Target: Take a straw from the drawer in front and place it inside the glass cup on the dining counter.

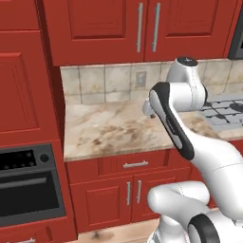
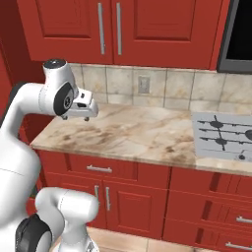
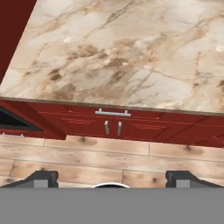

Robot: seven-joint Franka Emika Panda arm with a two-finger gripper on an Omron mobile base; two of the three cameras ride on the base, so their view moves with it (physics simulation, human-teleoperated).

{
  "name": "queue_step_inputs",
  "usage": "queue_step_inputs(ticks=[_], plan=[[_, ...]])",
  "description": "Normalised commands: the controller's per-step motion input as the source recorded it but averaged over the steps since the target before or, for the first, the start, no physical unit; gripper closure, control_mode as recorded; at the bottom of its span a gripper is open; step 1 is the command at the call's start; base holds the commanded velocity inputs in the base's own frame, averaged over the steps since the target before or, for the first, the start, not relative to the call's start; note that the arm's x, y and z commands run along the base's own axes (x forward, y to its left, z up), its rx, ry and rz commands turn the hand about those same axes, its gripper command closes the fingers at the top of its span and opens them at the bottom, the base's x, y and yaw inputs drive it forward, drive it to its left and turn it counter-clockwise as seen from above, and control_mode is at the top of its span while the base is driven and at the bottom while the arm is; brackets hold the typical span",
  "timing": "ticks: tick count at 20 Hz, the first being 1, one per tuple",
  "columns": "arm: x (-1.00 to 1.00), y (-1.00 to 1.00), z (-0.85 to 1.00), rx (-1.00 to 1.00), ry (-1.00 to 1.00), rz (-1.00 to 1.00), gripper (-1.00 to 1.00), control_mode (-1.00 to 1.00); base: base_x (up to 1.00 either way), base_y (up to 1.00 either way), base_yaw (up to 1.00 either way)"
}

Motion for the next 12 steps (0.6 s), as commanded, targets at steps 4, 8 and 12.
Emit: queue_step_inputs(ticks=[4, 8, 12], plan=[[0.0, 0.0, 0.0, 0.0, 0.0, 0.0, -1.0, 1.0, -0.32, -0.24, 0.02], [0.0, 0.0, 0.0, 0.0, 0.0, 0.0, -1.0, 1.0, -0.02, -0.49, 0.14], [0.0, 0.0, 0.0, 0.0, 0.0, 0.0, -1.0, 1.0, 0.0, -0.62, 0.2]])
